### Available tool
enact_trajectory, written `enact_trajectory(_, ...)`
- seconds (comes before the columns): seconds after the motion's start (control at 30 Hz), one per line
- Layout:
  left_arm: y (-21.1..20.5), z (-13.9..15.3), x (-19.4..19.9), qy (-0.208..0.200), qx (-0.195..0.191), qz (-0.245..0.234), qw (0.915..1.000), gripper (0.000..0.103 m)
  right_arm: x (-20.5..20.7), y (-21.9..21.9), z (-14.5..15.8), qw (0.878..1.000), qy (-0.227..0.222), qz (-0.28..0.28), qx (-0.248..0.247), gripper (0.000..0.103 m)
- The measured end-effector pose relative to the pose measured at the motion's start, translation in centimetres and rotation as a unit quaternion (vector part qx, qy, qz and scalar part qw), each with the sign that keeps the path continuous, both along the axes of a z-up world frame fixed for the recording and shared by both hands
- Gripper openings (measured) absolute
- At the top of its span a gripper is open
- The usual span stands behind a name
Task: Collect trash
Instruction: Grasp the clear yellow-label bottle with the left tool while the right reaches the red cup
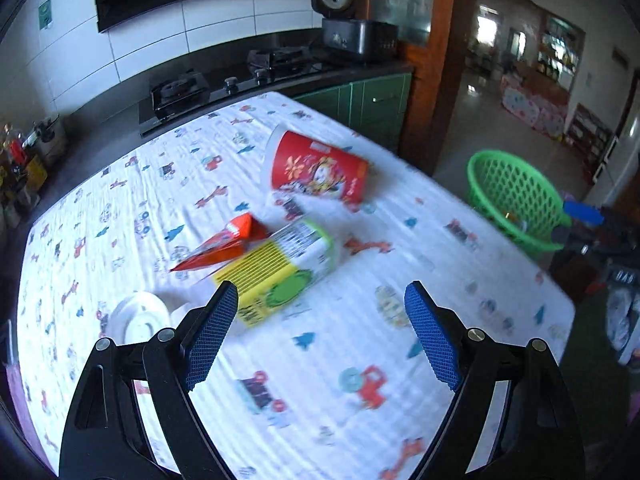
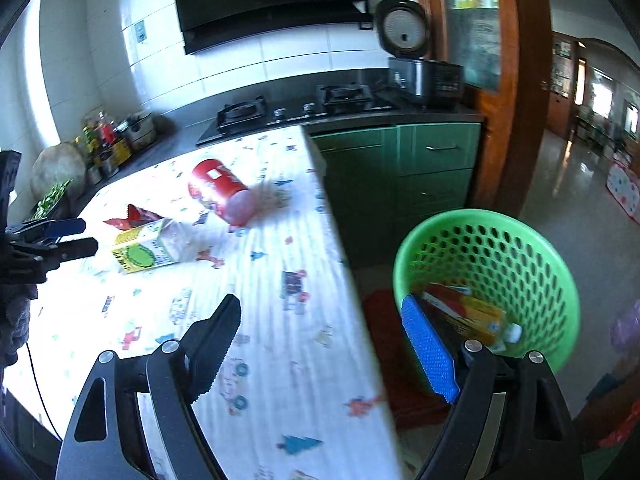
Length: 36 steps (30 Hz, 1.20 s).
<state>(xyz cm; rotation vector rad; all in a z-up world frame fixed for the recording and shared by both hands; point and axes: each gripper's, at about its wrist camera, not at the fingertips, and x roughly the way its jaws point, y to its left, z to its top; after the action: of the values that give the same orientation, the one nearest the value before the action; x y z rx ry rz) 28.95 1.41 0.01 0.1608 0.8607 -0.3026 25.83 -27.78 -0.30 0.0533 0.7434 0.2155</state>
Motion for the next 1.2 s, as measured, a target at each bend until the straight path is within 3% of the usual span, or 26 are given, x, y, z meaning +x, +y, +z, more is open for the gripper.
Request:
enact_trajectory(0.13, 1.5, -1.6, 1.3, 0.015, 0.03, -0.014, 0.9993, 0.08, 0.6, 1.6, 0.0, 1.0, 0.003, 0.014, -0.001, 0.08)
enact_trajectory(0.63, 3.1, -4.6, 5.7, 0.044, 0.057, -0.069, 0.995, 0.078, 3.9, 5.1, -1.0, 0.999, 0.026, 0.038, -0.011, 0.08)
enact_trajectory(1.0, 2.4, -4.6, 5.9, 0.066, 0.031, -0.123, 0.9897, 0.077, 6.4, 7.4, -1.6, 0.997, 0.034, 0.063, -0.03, 0.08)
enact_trajectory(1.2, 0.7, -5.5, 6.2, 0.066, 0.075, -0.15, 0.9836, 0.072, 7.9, 8.0, -1.6, 0.996, 0.033, 0.074, -0.04, 0.08)
